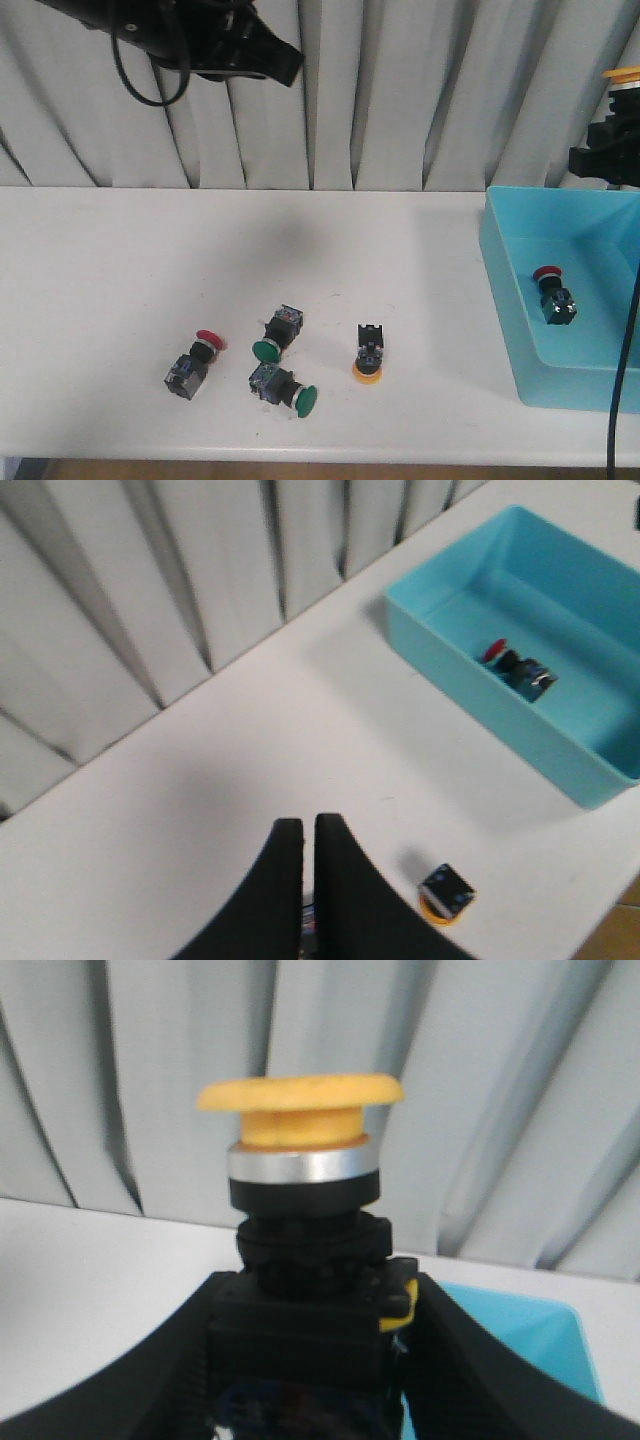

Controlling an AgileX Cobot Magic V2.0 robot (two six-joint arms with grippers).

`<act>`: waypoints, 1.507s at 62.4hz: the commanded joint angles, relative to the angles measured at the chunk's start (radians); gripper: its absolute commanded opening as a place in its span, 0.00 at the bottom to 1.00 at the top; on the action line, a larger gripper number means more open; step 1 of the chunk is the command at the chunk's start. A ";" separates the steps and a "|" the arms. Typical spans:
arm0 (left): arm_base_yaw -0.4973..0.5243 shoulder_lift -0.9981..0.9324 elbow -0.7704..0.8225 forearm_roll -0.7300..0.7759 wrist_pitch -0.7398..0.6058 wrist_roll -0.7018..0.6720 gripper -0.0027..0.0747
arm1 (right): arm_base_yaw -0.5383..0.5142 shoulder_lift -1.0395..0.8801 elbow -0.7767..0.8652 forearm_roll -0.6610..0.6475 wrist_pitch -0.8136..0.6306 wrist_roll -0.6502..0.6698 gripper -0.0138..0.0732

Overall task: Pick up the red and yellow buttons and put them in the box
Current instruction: 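Lower the yellow button into the blue box beside the red one, release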

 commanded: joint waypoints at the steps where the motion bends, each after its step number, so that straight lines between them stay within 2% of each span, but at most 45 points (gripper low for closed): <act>1: -0.003 -0.072 -0.030 0.111 -0.038 -0.056 0.02 | -0.067 0.023 -0.066 0.025 -0.004 0.035 0.22; 11: -0.003 -0.112 -0.030 0.226 -0.006 -0.108 0.02 | -0.159 0.143 -0.121 0.013 0.117 0.099 0.22; 25: -0.003 -0.163 -0.030 0.228 0.015 -0.108 0.02 | -0.227 0.315 -0.170 -0.007 0.173 0.116 0.23; 54: -0.003 -0.187 0.023 0.228 0.022 -0.108 0.02 | -0.226 0.565 -0.255 -0.167 0.269 0.219 0.26; 70: -0.003 -0.185 0.045 0.228 0.020 -0.108 0.02 | -0.226 0.640 -0.255 -0.172 0.264 0.225 0.31; 81: -0.003 -0.185 0.045 0.228 0.022 -0.108 0.02 | -0.226 0.682 -0.255 -0.171 0.256 0.228 0.38; 94: -0.003 -0.185 0.045 0.226 0.022 -0.108 0.02 | -0.226 0.698 -0.255 -0.169 0.225 0.228 0.57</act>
